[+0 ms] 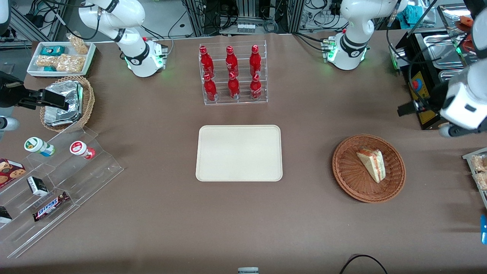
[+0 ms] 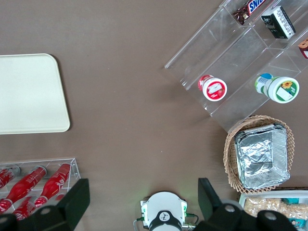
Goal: Place sandwich from basket to tray
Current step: 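Move the left gripper over the wrapped sandwich in the wicker basket, then lower the left gripper and close it on the sandwich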
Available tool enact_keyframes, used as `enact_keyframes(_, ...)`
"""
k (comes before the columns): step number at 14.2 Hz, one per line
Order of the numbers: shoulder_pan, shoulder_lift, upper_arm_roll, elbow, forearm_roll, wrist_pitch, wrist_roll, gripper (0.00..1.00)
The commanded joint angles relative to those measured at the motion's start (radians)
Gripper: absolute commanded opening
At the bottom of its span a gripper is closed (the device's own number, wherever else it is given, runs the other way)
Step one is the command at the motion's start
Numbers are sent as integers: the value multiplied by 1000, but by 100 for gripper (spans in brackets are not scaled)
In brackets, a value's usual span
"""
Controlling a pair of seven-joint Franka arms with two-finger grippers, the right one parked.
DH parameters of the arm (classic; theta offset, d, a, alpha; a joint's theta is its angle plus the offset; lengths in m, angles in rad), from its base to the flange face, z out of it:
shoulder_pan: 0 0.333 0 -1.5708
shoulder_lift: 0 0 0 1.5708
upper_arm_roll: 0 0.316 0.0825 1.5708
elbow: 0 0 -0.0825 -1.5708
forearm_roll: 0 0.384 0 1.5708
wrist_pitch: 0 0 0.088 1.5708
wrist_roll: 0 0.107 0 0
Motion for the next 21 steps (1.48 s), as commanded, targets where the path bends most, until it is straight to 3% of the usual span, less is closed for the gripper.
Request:
enact_keyframes(1,75,37,-7,-61,-10,95,-19,100)
enact_keyframes(6,118,17,-2,-408,-6,558,-19,100)
enact_keyframes(9,126,37,1,-513,-11,733,-22,100)
enact_keyframes(13,138,63,-1,-502,-84,766,-23,100)
enact_keyframes(21,83,167,-8,-467,-89,827,-30,100)
